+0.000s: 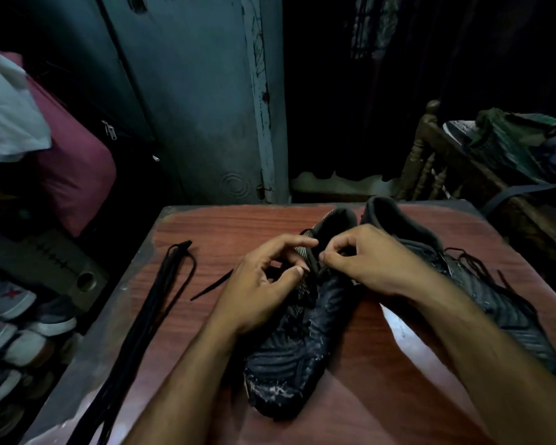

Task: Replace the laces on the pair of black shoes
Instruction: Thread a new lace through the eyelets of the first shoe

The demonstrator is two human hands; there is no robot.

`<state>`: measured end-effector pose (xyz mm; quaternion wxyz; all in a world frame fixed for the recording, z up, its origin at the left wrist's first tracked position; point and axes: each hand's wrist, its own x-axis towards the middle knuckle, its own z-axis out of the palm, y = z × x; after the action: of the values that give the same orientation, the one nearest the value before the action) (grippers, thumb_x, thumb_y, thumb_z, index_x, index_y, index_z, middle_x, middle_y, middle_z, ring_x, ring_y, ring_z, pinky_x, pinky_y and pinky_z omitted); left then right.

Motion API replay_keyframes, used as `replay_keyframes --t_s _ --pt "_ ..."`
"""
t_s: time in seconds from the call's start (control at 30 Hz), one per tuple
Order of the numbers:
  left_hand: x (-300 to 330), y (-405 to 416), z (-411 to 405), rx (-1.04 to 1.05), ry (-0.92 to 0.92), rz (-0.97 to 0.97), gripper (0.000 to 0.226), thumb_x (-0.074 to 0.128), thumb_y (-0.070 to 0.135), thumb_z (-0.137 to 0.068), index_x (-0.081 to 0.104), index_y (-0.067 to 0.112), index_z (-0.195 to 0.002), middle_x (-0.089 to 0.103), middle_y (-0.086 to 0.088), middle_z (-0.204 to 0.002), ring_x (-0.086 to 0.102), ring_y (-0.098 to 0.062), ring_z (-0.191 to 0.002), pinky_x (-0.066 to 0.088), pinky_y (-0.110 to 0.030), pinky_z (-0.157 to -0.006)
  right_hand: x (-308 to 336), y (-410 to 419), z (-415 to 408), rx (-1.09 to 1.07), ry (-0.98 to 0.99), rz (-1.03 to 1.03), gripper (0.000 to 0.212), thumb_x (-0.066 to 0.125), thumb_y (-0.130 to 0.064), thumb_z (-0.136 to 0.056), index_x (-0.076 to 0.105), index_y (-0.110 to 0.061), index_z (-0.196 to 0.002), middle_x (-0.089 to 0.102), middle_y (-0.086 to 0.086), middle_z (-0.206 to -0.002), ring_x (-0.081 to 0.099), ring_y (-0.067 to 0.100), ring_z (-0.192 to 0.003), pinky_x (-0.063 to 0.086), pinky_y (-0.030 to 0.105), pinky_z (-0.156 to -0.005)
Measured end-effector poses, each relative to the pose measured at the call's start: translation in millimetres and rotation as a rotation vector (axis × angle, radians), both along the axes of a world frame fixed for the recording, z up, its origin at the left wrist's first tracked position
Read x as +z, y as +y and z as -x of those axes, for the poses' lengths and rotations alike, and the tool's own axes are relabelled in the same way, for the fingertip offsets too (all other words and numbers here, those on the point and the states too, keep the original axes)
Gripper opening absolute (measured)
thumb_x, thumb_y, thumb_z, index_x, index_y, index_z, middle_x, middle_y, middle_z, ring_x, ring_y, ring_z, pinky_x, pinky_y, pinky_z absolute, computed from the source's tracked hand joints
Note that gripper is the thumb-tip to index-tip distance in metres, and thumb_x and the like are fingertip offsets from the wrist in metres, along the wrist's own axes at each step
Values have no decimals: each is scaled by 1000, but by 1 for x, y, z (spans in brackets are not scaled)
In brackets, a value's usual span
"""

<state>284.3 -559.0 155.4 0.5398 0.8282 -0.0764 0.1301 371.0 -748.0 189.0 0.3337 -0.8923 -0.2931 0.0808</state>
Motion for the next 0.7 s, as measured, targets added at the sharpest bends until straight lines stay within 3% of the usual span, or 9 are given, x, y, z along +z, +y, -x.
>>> replay_keyframes --t_s 0.17,0.3,0.5,0.6,0.7 --pt "3 -2 2 -40 38 -36 53 55 5 -88 66 45 -122 70 8 -91 64 -21 -84 52 -37 -75 24 1 -14 180 103 236 15 69 -27 -95 78 -28 -83 74 -14 -78 67 3 -76 52 30 -81" --pt "2 -3 3 -70 41 -79 57 53 12 -83 62 49 -126 68 8 -93 63 -31 -82 52 -48 -73 35 10 -23 249 194 382 25 69 -22 -95 74 -32 -74 66 -22 -64 55 -7 -63 45 19 -68" --pt "5 -7 6 -109 -29 -135 63 59 0 -84 63 41 -132 66 12 -92 61 -6 -82 44 -14 -74 39 15 -25 268 287 477 35 66 -20 -91 72 -34 -60 62 -10 -68 53 6 -68 44 30 -72" --pt "3 -6 6 -101 -37 -94 69 59 -8 -84 62 42 -133 65 10 -93 62 -9 -82 47 -17 -74 39 14 -24 241 314 441 32 66 -20 -91 71 -29 -61 57 -9 -64 48 10 -64 41 34 -68" --pt "2 -7 3 -72 -77 -55 77 61 -11 -81 57 42 -136 60 11 -105 65 -16 -93 52 -23 -84 35 12 -24 231 317 365 15 68 -14 -89 77 -17 -77 64 -3 -73 55 13 -70 45 34 -71"
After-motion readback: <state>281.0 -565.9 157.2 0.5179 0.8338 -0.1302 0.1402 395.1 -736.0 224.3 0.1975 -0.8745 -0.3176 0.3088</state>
